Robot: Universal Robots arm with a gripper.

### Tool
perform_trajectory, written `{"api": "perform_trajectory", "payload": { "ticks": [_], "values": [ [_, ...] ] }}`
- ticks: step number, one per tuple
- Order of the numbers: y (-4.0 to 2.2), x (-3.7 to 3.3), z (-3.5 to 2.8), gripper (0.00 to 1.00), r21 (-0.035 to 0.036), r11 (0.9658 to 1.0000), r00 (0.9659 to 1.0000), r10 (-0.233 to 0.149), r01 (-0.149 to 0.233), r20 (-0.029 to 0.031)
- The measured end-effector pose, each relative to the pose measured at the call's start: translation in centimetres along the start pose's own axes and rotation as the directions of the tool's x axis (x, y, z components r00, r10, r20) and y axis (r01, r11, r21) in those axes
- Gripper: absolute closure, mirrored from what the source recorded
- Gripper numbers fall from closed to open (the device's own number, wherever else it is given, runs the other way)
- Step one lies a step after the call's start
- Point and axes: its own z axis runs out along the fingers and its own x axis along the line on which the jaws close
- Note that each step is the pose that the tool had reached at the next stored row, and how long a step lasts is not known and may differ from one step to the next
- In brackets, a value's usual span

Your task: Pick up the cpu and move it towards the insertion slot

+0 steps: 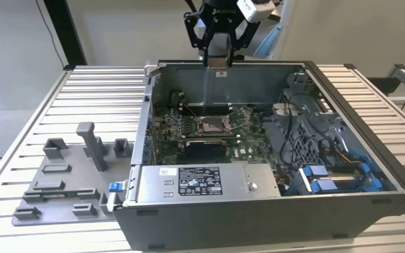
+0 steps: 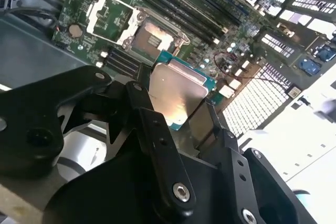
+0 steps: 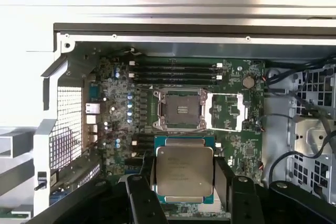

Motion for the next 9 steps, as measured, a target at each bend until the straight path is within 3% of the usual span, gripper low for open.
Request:
{"api": "perform_trajectory", "payload": {
  "ticks": [9],
  "values": [
    [0.16,-0.03,0.06,1.00,0.0000,1.0000,1.0000,0.006,-0.006,0.0001]
  ]
}}
